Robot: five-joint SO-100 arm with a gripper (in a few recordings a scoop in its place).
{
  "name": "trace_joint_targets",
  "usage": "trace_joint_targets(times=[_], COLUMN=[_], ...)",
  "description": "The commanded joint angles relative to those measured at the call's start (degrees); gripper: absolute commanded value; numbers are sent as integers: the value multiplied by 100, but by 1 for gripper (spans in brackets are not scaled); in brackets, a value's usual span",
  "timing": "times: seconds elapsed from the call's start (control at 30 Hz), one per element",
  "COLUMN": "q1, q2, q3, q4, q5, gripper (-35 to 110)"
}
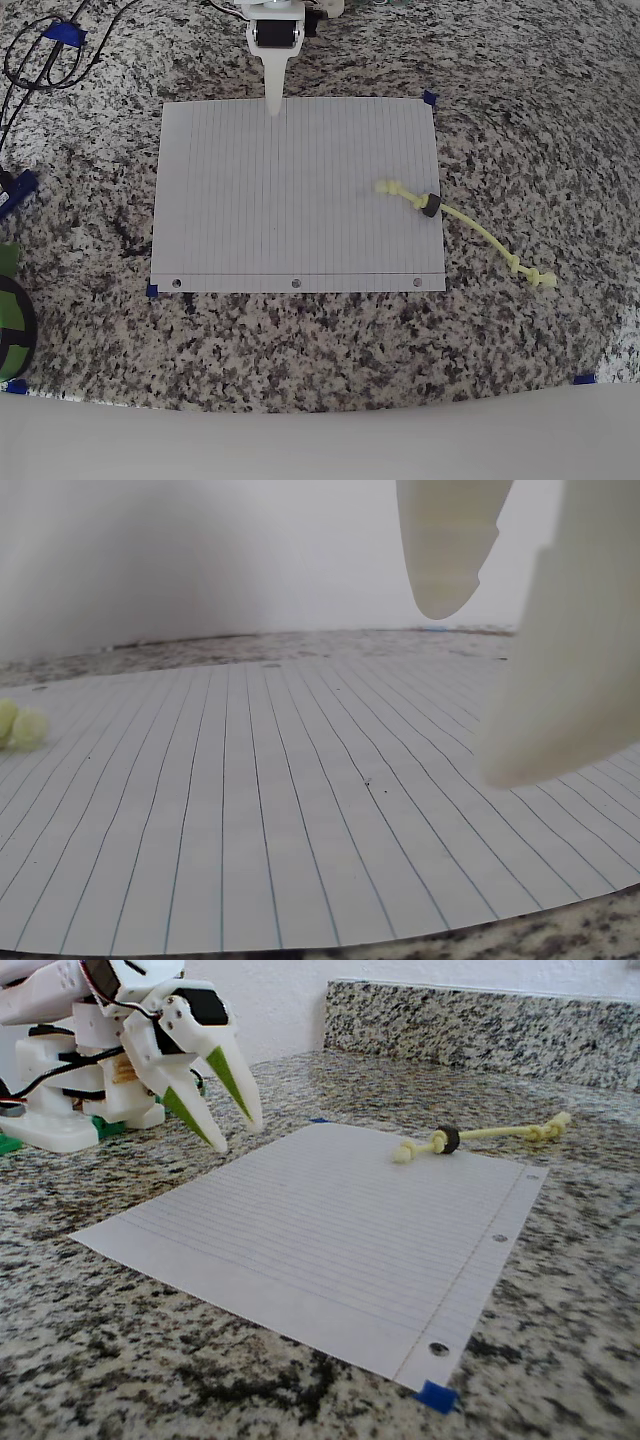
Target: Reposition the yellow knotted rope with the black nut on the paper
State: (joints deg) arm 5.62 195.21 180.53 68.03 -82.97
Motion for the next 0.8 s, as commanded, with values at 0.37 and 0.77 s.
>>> trace_joint_targets(times=[0.37, 0.77], q1=[-290, -879], q2=[-88, -1160], q3=[-378, -1477], q4=[-378, -1257], q5=[9, -26], gripper=[49, 49])
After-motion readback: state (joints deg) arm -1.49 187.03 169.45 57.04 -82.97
